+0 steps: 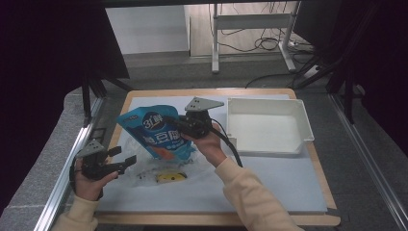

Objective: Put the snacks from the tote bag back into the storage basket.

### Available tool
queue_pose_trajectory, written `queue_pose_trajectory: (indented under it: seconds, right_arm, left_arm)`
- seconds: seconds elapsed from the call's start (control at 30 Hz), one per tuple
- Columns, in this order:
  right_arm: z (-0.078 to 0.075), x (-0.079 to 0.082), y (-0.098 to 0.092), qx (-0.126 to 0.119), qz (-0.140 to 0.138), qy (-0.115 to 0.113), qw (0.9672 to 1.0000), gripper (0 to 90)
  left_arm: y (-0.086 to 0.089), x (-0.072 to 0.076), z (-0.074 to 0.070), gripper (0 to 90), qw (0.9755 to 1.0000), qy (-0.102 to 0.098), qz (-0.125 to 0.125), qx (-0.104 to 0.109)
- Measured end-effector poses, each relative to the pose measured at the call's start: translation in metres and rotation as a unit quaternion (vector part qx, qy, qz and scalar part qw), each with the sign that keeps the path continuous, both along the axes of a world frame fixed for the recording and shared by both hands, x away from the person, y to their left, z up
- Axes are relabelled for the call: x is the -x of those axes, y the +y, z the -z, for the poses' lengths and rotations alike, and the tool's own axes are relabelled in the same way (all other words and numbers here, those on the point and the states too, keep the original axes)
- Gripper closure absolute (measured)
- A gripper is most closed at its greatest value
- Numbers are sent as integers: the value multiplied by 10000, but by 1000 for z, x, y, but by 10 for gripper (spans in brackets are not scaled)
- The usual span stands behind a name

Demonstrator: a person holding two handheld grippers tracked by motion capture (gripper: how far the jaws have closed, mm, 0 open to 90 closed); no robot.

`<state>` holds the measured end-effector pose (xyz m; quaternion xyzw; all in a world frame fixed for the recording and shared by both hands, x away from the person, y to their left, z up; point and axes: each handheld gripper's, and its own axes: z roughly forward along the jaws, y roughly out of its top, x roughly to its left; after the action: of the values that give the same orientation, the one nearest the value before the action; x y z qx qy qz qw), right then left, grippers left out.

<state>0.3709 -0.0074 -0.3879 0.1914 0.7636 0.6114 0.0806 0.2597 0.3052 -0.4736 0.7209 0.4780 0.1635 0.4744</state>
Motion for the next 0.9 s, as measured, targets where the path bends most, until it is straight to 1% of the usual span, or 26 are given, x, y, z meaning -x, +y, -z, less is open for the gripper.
queue_pose_trajectory:
  seconds: [0.3, 0.4, 0.63, 0.9]
  right_arm:
    - [-16, 4, -1, -122, -17, -119, 9999, 888]
    - [-25, 6, -3, -228, -23, -177, 9996, 888]
    - [-47, 9, -11, -371, -30, -290, 9989, 888]
    - [-59, 6, -22, -517, 1, -259, 9983, 888]
  left_arm:
    - [0, -1, 1, 207, 10000, 11, 23, -7]
    - [0, -1, 1, 207, 10000, 13, 15, 9]
    - [-1, -1, 1, 207, 10000, 13, 6, 8]
    - [-1, -1, 2, 207, 10000, 22, -1, 2]
